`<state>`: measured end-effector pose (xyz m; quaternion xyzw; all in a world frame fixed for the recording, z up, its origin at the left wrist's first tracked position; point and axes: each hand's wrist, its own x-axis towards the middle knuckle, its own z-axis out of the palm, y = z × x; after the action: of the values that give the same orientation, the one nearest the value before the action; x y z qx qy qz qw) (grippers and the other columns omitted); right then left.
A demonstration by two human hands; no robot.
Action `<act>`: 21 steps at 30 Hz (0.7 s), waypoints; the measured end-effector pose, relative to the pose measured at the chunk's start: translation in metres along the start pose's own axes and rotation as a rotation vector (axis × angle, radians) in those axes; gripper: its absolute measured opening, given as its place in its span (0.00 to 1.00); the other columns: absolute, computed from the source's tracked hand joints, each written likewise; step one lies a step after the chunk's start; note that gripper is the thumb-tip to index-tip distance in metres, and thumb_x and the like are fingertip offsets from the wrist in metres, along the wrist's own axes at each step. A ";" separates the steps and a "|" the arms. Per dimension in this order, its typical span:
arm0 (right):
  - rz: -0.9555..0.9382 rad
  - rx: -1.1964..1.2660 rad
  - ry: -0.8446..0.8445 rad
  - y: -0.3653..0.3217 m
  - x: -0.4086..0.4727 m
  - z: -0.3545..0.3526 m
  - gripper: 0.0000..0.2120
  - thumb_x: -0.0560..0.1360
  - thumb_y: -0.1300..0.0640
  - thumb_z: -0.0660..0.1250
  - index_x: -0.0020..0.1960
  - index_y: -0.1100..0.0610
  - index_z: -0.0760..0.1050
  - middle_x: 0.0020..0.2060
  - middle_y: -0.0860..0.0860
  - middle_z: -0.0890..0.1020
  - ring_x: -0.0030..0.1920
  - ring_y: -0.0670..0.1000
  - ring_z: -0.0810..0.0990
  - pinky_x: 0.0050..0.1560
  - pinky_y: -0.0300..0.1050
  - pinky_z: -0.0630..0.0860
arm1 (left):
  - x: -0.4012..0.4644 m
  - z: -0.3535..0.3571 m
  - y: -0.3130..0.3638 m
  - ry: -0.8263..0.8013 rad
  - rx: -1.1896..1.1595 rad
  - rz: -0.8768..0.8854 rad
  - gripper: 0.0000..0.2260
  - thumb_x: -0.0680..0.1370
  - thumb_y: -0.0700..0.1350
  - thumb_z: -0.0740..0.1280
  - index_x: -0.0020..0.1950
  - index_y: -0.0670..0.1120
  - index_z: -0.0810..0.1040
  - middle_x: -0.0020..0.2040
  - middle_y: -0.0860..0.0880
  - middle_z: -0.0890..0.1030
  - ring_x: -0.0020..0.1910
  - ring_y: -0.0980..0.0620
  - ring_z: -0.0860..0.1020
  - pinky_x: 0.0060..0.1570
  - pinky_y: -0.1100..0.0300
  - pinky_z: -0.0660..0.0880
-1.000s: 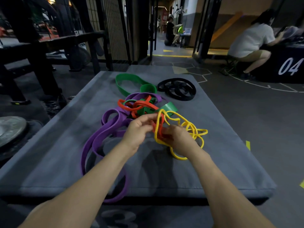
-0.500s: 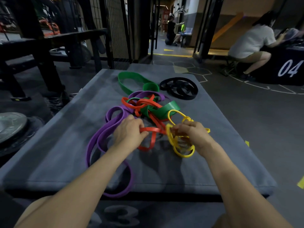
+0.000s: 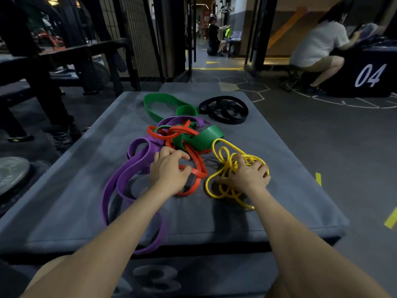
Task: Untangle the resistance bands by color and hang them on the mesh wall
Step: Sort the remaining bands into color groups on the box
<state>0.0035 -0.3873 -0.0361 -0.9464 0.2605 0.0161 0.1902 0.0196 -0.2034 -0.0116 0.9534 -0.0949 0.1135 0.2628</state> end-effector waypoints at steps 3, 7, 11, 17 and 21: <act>0.023 -0.043 0.063 0.002 0.008 -0.004 0.40 0.67 0.37 0.68 0.71 0.51 0.56 0.68 0.64 0.63 0.69 0.66 0.58 0.66 0.59 0.61 | 0.002 0.005 0.005 -0.013 -0.010 0.053 0.11 0.73 0.45 0.67 0.55 0.50 0.78 0.58 0.48 0.72 0.60 0.44 0.67 0.60 0.53 0.66; 0.007 0.201 0.150 0.016 0.028 -0.012 0.15 0.73 0.46 0.64 0.51 0.57 0.70 0.53 0.60 0.78 0.55 0.64 0.75 0.48 0.52 0.73 | 0.017 0.013 0.014 -0.053 0.021 0.154 0.11 0.72 0.45 0.68 0.53 0.50 0.78 0.55 0.48 0.72 0.59 0.46 0.70 0.60 0.56 0.63; -0.008 0.378 0.144 0.019 0.054 -0.044 0.10 0.70 0.51 0.68 0.37 0.57 0.71 0.43 0.58 0.80 0.48 0.62 0.80 0.39 0.47 0.72 | 0.045 0.016 0.044 -0.040 0.076 0.255 0.13 0.72 0.44 0.67 0.57 0.49 0.77 0.57 0.46 0.72 0.60 0.45 0.68 0.61 0.56 0.62; -0.139 0.447 0.329 0.009 0.104 -0.106 0.08 0.69 0.55 0.69 0.38 0.58 0.74 0.40 0.58 0.80 0.43 0.59 0.76 0.39 0.46 0.68 | 0.090 0.038 0.088 -0.087 0.096 0.357 0.16 0.74 0.45 0.65 0.62 0.50 0.73 0.61 0.47 0.69 0.63 0.46 0.66 0.64 0.53 0.65; -0.209 0.476 0.419 -0.005 0.140 -0.120 0.08 0.68 0.58 0.69 0.44 0.60 0.76 0.38 0.56 0.78 0.41 0.60 0.77 0.38 0.50 0.73 | 0.120 0.051 0.089 -0.086 0.150 0.365 0.17 0.74 0.46 0.64 0.63 0.50 0.71 0.62 0.48 0.68 0.64 0.47 0.65 0.64 0.53 0.64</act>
<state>0.1188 -0.4956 0.0583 -0.8796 0.1920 -0.2599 0.3490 0.1213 -0.3198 0.0203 0.9412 -0.2688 0.1251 0.1620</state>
